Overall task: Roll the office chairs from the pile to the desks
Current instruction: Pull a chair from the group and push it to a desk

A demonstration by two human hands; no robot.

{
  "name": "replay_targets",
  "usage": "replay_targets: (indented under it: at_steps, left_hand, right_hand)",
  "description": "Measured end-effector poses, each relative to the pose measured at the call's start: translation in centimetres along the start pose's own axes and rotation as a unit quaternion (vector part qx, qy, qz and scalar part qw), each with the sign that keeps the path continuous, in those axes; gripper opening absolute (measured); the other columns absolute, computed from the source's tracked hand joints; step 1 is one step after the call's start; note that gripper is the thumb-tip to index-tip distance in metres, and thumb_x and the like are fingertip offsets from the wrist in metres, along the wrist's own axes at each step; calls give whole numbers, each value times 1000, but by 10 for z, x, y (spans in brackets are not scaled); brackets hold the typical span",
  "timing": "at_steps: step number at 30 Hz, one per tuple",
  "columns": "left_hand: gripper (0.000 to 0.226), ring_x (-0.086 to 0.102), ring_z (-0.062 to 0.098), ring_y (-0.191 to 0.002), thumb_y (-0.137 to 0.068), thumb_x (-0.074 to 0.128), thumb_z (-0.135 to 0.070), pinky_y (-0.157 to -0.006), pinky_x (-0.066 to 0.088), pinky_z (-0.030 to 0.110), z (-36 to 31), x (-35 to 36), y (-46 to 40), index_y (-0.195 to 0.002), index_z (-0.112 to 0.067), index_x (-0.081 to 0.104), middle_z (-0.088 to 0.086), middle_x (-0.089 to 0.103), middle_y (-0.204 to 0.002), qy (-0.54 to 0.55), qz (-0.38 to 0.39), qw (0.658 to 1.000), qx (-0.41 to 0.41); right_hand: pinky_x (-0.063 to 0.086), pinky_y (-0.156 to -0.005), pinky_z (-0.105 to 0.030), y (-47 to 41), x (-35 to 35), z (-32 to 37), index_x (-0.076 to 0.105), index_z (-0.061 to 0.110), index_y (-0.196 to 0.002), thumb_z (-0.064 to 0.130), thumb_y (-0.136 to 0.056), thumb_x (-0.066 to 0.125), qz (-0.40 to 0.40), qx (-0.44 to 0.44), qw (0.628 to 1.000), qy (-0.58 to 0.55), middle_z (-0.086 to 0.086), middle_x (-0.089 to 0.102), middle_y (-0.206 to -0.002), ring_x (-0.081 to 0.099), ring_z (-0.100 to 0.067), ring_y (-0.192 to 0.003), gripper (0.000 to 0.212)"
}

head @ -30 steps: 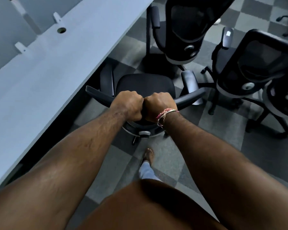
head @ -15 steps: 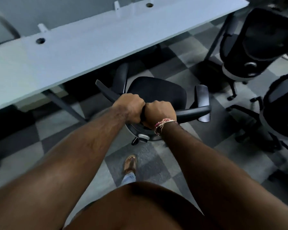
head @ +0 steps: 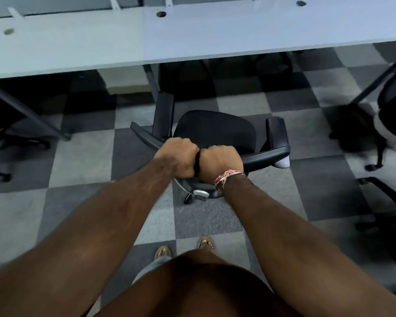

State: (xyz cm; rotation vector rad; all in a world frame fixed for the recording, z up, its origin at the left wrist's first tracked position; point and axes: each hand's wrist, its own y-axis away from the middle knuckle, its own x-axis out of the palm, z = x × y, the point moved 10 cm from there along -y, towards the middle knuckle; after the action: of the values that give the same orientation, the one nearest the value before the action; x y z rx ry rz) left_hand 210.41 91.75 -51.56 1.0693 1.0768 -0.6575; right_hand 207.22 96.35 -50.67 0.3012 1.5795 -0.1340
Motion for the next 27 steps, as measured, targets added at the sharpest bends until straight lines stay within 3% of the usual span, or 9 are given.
replay_targets:
  at_steps: [5, 10, 13, 18, 27]
  left_hand:
    - [9, 63, 19, -69, -82, 62, -33, -70, 59, 37, 30, 30, 77, -81, -26, 67, -5, 64, -74, 29, 18, 998, -47]
    - [10, 60, 19, -67, -83, 62, -33, -63, 50, 34, 59, 59, 144, -78, -25, 66, -4, 63, -73, 45, 8, 996, -78]
    - [10, 61, 20, -67, -83, 63, -33, -64, 53, 35, 73, 76, 188, -78, -25, 66, -4, 62, -72, 57, 3, 994, -96]
    - [15, 62, 18, -64, -82, 62, -37, -65, 57, 36, 91, 106, 264, -74, -25, 66, -6, 61, -67, 81, -6, 988, -133]
    - [16, 57, 20, -61, -83, 61, -38, -62, 52, 33, 133, 146, 358, -77, -24, 67, -6, 56, -65, 87, -9, 975, -205]
  right_hand:
    - [36, -55, -30, 21, 0, 80, 48, 25, -70, 33, -83, 50, -5, -47, 999, 1, 3, 64, -73, 51, -22, -58, 15]
    - [40, -56, -31, 41, -3, 152, 51, 25, -72, 39, -81, 48, -13, -83, 996, -5, 4, 64, -74, 59, -23, -63, 17]
    - [43, -56, -31, 55, -3, 196, 52, 25, -71, 41, -80, 47, -18, -101, 995, 1, 4, 63, -72, 61, -23, -63, 20]
    - [40, -53, -30, 80, 4, 267, 53, 24, -69, 40, -79, 51, -24, -141, 989, 32, 5, 63, -69, 54, -21, -56, 19]
    - [34, -54, -31, 98, 0, 375, 56, 25, -74, 41, -78, 53, -37, -240, 968, 58, 5, 65, -74, 58, -23, -61, 17]
